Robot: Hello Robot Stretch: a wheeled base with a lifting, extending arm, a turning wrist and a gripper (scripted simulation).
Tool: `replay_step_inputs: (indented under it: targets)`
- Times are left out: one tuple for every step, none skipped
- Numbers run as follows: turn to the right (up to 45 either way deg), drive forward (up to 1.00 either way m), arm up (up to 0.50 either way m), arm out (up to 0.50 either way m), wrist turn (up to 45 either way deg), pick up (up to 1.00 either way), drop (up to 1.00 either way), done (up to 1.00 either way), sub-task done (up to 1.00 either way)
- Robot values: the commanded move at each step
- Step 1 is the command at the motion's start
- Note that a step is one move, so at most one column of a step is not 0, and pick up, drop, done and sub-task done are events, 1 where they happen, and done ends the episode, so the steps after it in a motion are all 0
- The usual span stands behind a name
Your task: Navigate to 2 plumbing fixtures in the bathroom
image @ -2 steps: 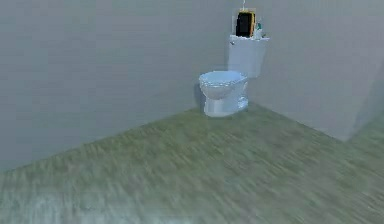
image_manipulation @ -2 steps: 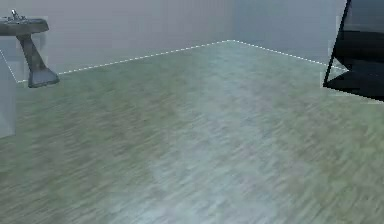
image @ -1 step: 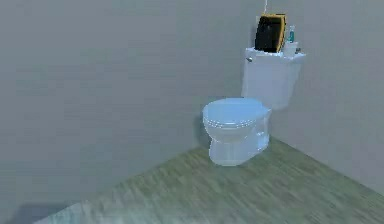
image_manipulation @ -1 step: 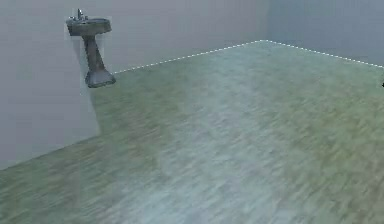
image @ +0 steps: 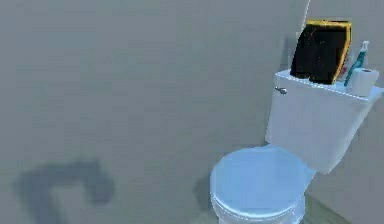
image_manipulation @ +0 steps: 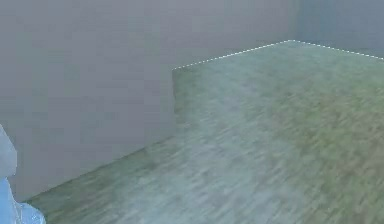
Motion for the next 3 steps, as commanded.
replay_step_inputs:
  targets:
    - [27.0, 0.0, 0.0, 0.0, 0.0, 0.0, 0.0, 0.0, 0.0]
    - [0.0, 0.0, 0.0, 0.0, 0.0, 0.0, 0.0, 0.0, 1.0]
    - [45.0, 0.0, 0.0, 0.0, 0.0, 0.0, 0.0, 0.0, 0.0]
